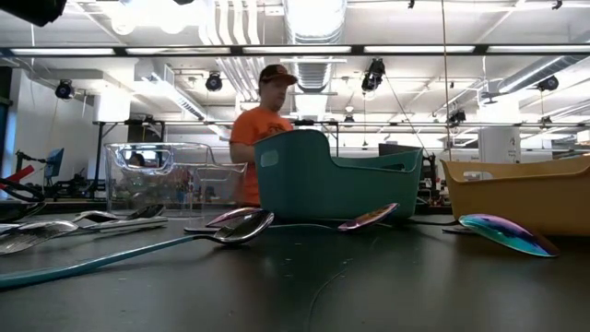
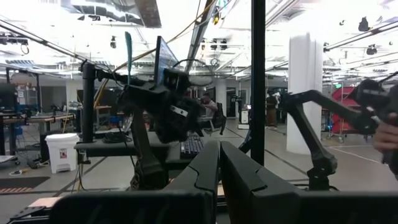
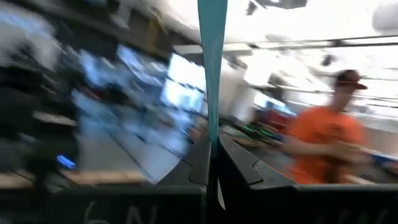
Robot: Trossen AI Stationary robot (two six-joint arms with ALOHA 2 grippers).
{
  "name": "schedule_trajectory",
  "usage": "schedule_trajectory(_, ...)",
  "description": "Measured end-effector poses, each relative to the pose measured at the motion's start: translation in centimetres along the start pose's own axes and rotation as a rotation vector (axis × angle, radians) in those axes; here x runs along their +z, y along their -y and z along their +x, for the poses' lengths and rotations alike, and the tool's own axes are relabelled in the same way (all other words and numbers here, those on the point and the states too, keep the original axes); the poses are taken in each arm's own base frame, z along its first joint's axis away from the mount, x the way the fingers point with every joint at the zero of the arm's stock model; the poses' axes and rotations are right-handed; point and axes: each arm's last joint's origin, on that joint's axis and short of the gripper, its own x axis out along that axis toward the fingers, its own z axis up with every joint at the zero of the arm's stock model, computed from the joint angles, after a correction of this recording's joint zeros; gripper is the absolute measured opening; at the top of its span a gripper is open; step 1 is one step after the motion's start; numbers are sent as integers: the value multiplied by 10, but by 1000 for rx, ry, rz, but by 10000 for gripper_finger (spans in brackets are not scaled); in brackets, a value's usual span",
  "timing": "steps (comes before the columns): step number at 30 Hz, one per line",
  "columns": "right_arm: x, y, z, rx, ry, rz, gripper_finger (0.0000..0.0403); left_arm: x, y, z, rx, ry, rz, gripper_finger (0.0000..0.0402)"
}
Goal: Sort silverware by color (type)
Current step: Put the black spoon into the yellow bin
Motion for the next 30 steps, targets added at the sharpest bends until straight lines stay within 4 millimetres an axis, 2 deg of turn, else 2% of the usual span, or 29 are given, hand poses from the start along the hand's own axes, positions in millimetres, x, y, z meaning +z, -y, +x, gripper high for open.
schedule_trajectory(3, -19, 2, -5, 120, 20, 151, 9, 2, -2, 2, 8, 8, 11, 0)
schedule_trajectory(8, -40, 9, -13, 60, -223, 290, 9, 5, -3, 4, 15, 17, 16, 0)
schedule_trajectory(13, -57, 11, -24, 134, -409, 412, 9, 4, -2, 4, 15, 12, 13, 0)
schedule_trajectory(16, -62, 12, -29, 229, -535, 509, 9, 4, -2, 4, 15, 11, 14, 0)
schedule_trajectory(22, -65, 9, -33, 314, -758, 675, 9, 3, -5, 4, 45, 8, 21, 0)
schedule_trajectory(26, -63, 9, -34, 251, -912, 747, 9, 3, -10, 4, 181, -5, 39, 0)
schedule_trajectory(30, -59, 8, -33, 169, -1056, 733, 9, 3, -12, 3, 254, -23, 131, 0)
